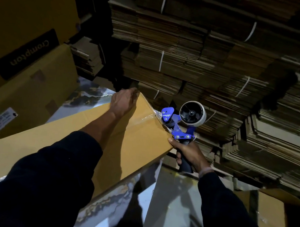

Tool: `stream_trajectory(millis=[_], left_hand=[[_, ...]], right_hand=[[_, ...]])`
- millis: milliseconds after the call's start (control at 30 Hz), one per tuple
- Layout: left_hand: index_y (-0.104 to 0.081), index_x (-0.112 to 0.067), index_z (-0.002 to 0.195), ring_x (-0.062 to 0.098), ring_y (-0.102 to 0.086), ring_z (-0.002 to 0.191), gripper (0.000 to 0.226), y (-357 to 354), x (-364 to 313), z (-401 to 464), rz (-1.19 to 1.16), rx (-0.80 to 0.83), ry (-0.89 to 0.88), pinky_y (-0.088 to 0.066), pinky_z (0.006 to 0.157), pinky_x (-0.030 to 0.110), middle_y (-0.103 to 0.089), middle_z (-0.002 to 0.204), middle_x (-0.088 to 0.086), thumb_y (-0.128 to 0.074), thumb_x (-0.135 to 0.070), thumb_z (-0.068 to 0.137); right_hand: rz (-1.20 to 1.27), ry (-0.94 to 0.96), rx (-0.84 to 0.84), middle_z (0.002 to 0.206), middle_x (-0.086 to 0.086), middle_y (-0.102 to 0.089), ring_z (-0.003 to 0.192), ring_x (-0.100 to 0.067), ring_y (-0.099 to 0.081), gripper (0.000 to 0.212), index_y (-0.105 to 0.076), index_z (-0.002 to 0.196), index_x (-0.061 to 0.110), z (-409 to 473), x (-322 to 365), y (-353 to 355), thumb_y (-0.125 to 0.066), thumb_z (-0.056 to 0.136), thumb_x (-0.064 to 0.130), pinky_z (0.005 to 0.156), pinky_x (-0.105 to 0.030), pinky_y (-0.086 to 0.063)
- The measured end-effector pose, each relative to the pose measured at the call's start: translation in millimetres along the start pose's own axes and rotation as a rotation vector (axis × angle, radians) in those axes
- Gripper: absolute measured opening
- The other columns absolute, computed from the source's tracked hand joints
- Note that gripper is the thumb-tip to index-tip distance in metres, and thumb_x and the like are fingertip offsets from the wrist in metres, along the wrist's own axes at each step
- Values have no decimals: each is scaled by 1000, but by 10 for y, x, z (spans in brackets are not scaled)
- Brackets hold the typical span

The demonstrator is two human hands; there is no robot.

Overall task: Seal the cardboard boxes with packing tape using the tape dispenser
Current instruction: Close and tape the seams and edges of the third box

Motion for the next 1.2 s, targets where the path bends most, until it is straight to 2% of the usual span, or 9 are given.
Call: stream_trajectory(millis=[233,367,500,733,833,967,1067,1133,1200], left_hand=[[-61,-26,127,26,-68,91,25,315,492,18,-24,-15,23,-52,75,38,-70,102,5,-46,-35,109],[-61,-22,127,22,-64,86,27,515,781,28,-16,-12,79,-51,68,39,-67,99,6,-44,-33,110],[-63,-20,128,35,-68,95,32,651,899,24,-47,21,114,-57,80,48,-71,103,14,-40,-33,111],[-53,-19,151,35,-59,127,42,780,932,13,-177,220,160,-50,105,46,-62,140,16,-42,-21,111],[-57,-13,146,36,-57,130,42,844,889,16,-275,256,217,-45,104,42,-62,138,19,-37,-28,113],[-54,-15,146,36,-55,132,52,901,728,114,-283,168,300,-42,111,54,-62,138,18,-32,-46,112],[-61,-15,140,30,-62,123,42,904,430,205,-251,64,155,-47,106,48,-68,131,11,-43,-40,111],[-68,-15,130,26,-65,113,29,809,231,251,-181,128,94,-47,93,35,-71,122,9,-54,-29,108],[-72,-15,117,27,-67,103,20,673,101,264,-74,182,39,-46,80,32,-73,110,9,-59,-26,105]], right_hand=[[-64,11,48,57,-14,-49,42,-25,-46,39,-64,89,10,352,135,-391,-86,81,42,46,-32,-41],[-56,-3,93,56,-11,-48,45,-23,-45,41,-67,95,11,546,265,-665,-87,79,43,48,-33,-42],[-74,1,101,55,-8,-47,43,-21,-45,36,-66,97,10,595,337,-798,-85,84,38,47,-31,-42],[-121,4,95,54,-7,-48,42,-21,-45,35,-62,92,11,570,374,-801,-84,86,37,45,-31,-44],[-141,11,77,54,-6,-47,40,-20,-45,31,-61,89,11,539,413,-808,-83,88,32,44,-29,-43],[-156,-2,77,53,-6,-48,40,-20,-45,31,-60,83,11,523,437,-806,-82,88,32,44,-28,-43],[-150,-11,73,52,-5,-48,40,-19,-45,32,-59,83,11,529,441,-824,-83,88,32,44,-28,-42],[-150,-6,73,52,-5,-49,40,-20,-46,32,-59,84,11,539,442,-826,-83,88,32,44,-28,-43],[-148,2,80,52,-6,-48,39,-20,-46,32,-59,84,11,541,451,-828,-83,88,31,44,-29,-42]])
Point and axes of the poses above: each hand's wrist, its own z-axis towards the middle knuckle, its own y-axis out of the back of the hand, x = y × z, the point moved 3 cm from there along z, towards the middle knuckle
